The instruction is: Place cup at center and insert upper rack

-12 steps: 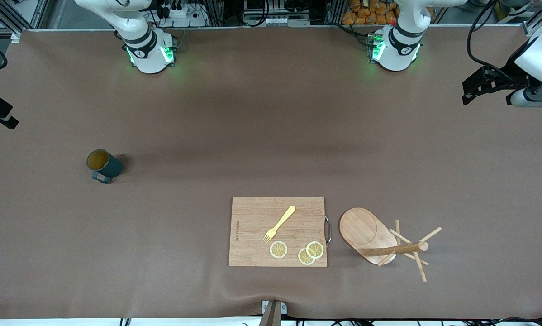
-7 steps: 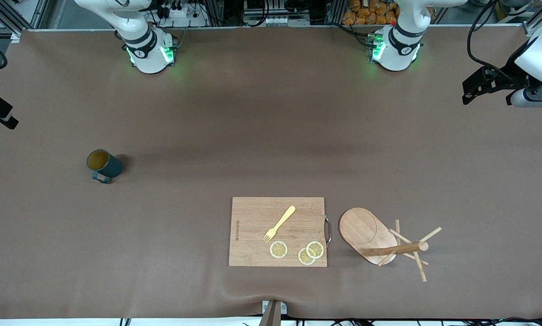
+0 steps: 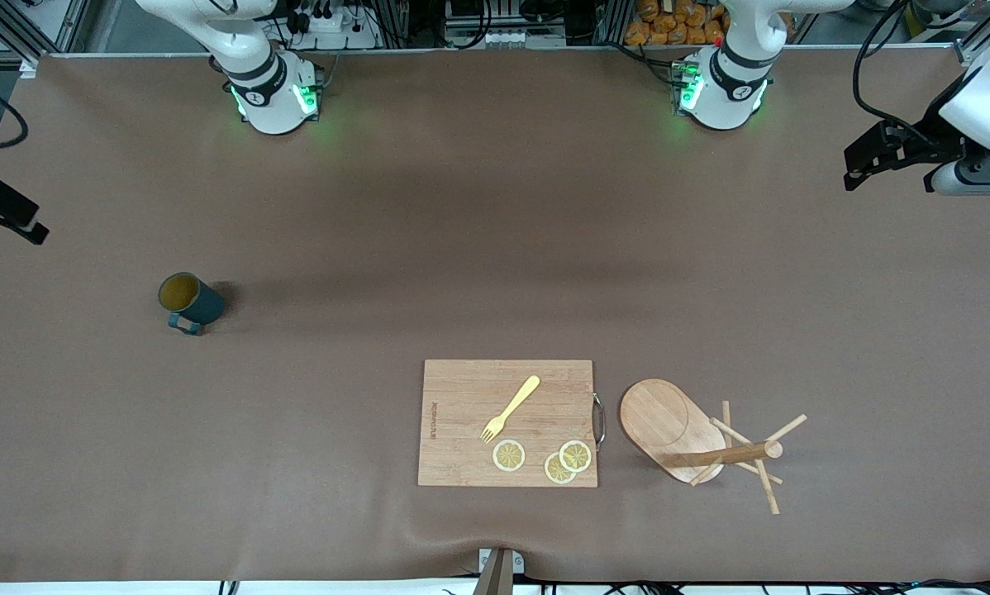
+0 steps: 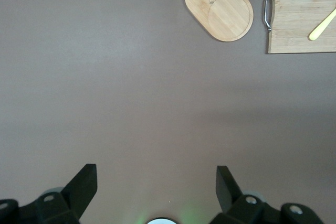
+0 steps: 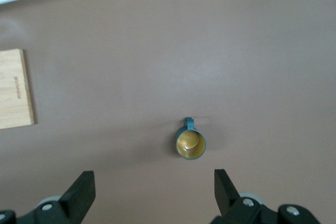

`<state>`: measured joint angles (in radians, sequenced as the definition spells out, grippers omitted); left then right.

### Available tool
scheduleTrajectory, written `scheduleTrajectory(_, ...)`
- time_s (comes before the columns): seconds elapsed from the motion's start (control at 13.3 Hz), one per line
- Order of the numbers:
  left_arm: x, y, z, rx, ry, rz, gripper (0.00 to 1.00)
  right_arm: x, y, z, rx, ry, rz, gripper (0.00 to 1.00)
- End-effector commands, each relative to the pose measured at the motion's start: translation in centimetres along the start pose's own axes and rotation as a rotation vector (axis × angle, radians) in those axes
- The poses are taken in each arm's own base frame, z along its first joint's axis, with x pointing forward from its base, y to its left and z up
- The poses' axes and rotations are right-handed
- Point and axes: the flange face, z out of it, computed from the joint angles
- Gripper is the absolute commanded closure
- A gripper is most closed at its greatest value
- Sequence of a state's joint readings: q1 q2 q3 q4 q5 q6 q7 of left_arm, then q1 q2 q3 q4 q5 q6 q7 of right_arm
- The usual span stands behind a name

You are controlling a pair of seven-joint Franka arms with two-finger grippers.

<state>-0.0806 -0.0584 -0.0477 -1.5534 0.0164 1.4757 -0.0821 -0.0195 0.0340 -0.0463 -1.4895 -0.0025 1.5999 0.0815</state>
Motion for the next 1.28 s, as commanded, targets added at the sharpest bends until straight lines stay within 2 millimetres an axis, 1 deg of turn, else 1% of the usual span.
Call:
scheduleTrajectory(0.0, 0.0, -0.1, -0.4, 0.006, 0.003, 0.025, 0.0, 1.3, -1.2, 3.4, -0.025, -0.079, -0.013, 0.0)
scheduleTrajectory(0.08, 0.0, -0.1, -0.4, 0.006, 0.003, 0.027, 0.0, 1.6, -1.2, 4.3, -0.023, -0.094, -0.015, 0.0)
scheduleTrajectory(0.23, 0.0, 0.0, -0.3, 0.005, 0.003, 0.027, 0.0, 2.9, -1.9, 9.4, -0.035, -0.191, -0.03, 0.0)
scheduleTrajectory(0.45, 0.0, 0.0, -0.2, 0.005, 0.0, 0.027, 0.0, 2.4, -2.4, 10.5, -0.032, -0.252, -0.039, 0.0)
scheduleTrajectory(0.53, 0.0, -0.1, -0.1, 0.005, -0.003, 0.025, 0.0, 2.6, -3.6, 11.3, -0.033, -0.258, -0.056, 0.0)
scheduleTrajectory(0.6, 0.0, -0.1, -0.2, 0.005, -0.002, 0.025, 0.0, 2.7, -5.1, 11.6, -0.035, -0.253, -0.079, 0.0)
scheduleTrajectory(0.68, 0.0, 0.0, -0.2, 0.005, -0.002, 0.027, 0.0, 3.0, -5.8, 12.5, -0.037, -0.246, -0.081, 0.0)
scheduleTrajectory(0.75, 0.0, 0.0, -0.2, 0.005, -0.002, 0.027, 0.0, 3.1, -5.9, 14.1, -0.036, -0.26, -0.081, 0.0)
scheduleTrajectory(0.83, 0.0, 0.0, -0.2, 0.005, -0.002, 0.025, 0.0, 3.1, -5.4, 15.8, -0.036, -0.282, -0.089, 0.0)
scheduleTrajectory(0.98, 0.0, 0.1, -0.2, 0.005, -0.002, 0.03, 0.0, 1.9, -5.6, 19.7, -0.04, -0.337, -0.102, 0.0)
scheduleTrajectory(1.06, -0.1, 0.1, -0.2, 0.006, -0.005, 0.03, 0.0, 1.4, -5.3, 21.5, -0.037, -0.336, -0.097, 0.0)
scheduleTrajectory(1.21, 0.0, 0.1, -0.1, 0.006, -0.008, 0.028, 0.0, 1.3, -4.0, 23.9, -0.033, -0.315, -0.079, 0.0)
